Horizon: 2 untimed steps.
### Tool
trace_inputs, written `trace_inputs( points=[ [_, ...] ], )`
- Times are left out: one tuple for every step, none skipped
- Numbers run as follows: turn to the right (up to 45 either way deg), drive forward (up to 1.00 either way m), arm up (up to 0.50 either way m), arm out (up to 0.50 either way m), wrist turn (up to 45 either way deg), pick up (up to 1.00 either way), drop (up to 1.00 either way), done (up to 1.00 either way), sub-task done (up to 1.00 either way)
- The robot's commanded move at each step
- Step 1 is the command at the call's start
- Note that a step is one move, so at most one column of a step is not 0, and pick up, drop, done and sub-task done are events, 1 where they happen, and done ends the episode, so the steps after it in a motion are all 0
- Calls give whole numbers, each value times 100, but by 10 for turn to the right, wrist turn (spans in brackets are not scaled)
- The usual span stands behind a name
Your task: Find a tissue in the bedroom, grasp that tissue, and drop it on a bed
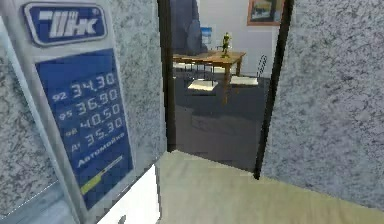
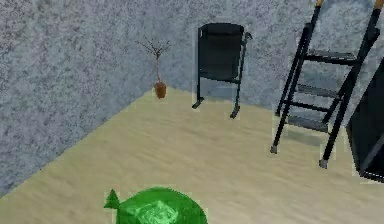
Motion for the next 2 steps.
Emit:
trace_inputs(
  points=[
    [0, 95, 0, 0, 0, 0, 0, 0, 0],
    [90, 0, 0, 0, 0, 0, 0, 0, 0]
  ],
)
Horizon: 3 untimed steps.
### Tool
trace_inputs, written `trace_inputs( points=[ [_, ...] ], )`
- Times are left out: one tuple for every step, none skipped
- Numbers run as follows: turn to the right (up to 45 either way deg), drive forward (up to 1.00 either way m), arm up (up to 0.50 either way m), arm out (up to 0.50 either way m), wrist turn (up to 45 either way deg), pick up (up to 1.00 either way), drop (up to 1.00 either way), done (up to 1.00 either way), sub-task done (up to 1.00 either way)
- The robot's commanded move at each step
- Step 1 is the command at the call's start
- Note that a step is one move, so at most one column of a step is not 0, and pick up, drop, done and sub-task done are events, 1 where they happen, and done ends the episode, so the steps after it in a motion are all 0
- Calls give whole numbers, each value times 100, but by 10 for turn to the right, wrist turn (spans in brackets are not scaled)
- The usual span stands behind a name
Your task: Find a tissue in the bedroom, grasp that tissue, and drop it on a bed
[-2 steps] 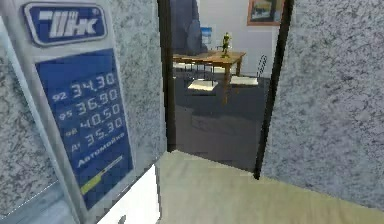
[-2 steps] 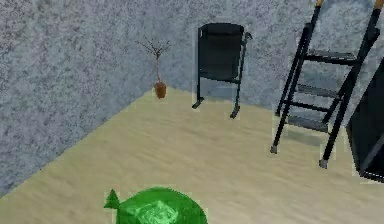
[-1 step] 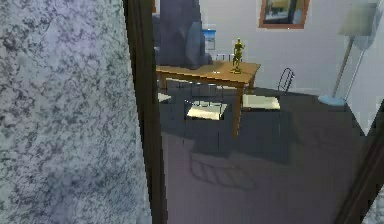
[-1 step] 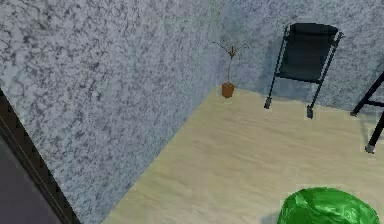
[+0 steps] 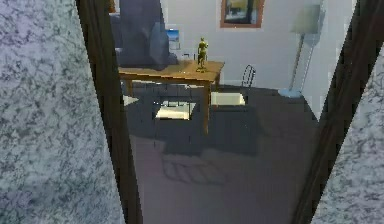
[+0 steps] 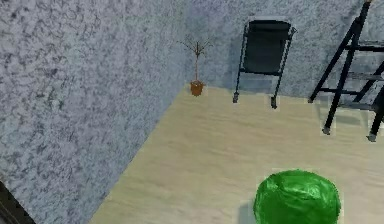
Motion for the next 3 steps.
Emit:
trace_inputs(
  points=[
    [0, 100, 0, 0, 0, 0, 0, 0, 0],
    [180, 0, 0, 0, 0, 0, 0, 0, 0],
    [0, 10, 0, 0, 0, 0, 0, 0, 0]
  ],
)
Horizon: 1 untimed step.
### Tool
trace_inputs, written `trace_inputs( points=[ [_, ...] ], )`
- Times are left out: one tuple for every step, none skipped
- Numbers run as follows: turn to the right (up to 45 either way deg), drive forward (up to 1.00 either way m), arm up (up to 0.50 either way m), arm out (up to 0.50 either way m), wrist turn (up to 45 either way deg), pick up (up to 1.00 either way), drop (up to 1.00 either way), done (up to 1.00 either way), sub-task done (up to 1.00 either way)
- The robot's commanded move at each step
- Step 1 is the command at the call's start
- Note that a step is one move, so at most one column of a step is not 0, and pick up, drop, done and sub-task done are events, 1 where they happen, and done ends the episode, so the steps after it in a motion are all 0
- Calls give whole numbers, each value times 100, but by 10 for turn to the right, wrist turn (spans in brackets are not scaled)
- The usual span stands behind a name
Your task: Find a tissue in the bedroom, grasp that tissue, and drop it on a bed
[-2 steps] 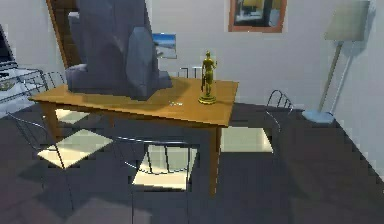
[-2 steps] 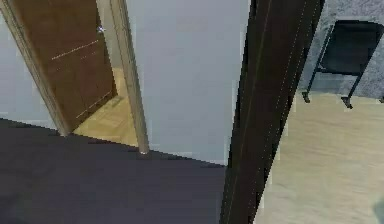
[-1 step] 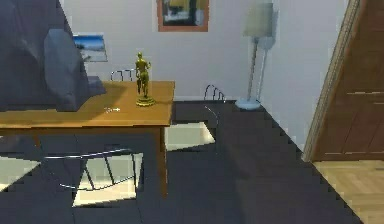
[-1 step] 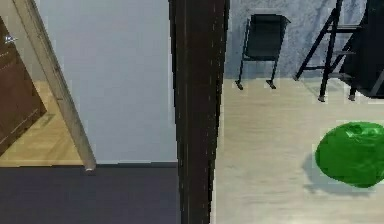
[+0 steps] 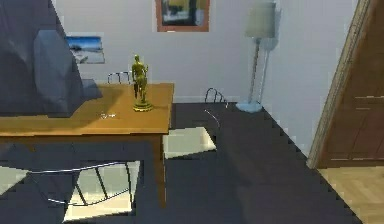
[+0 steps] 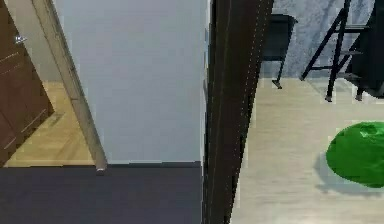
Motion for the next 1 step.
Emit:
trace_inputs(
  points=[
    [-450, 0, 0, 0, 0, 0, 0, 0, 0]
  ],
)
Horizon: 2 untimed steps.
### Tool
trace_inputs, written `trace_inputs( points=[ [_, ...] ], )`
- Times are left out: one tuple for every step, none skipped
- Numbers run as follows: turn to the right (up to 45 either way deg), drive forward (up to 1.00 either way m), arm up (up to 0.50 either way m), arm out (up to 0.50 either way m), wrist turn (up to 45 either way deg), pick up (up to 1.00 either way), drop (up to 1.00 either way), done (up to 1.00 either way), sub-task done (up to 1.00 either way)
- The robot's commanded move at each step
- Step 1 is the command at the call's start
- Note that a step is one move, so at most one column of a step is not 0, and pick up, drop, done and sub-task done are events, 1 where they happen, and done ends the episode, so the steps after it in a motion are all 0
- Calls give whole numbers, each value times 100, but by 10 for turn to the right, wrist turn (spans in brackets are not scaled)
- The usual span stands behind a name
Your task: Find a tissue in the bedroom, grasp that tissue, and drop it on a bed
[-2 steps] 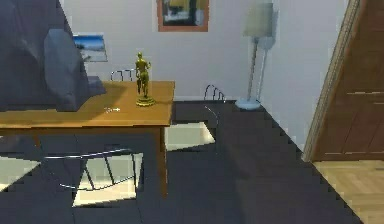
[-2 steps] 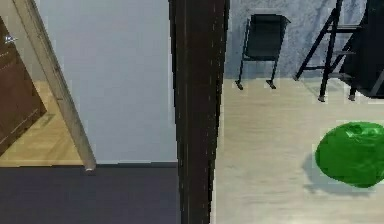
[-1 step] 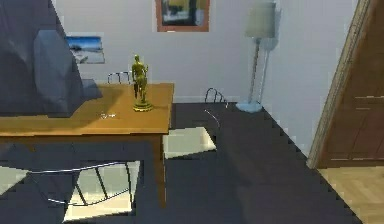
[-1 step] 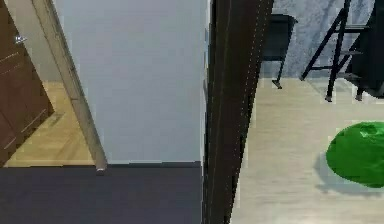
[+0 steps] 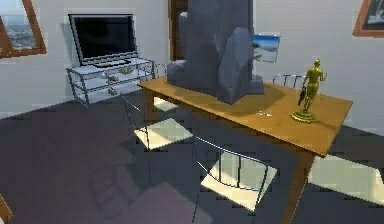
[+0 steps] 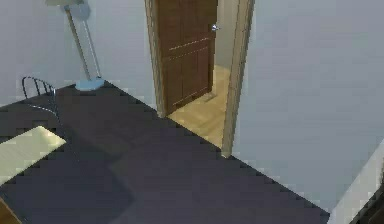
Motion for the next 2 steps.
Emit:
trace_inputs(
  points=[
    [0, 20, 0, 0, 0, 0, 0, 0, 0],
    [-450, 0, 0, 0, 0, 0, 0, 0, 0]
  ],
)
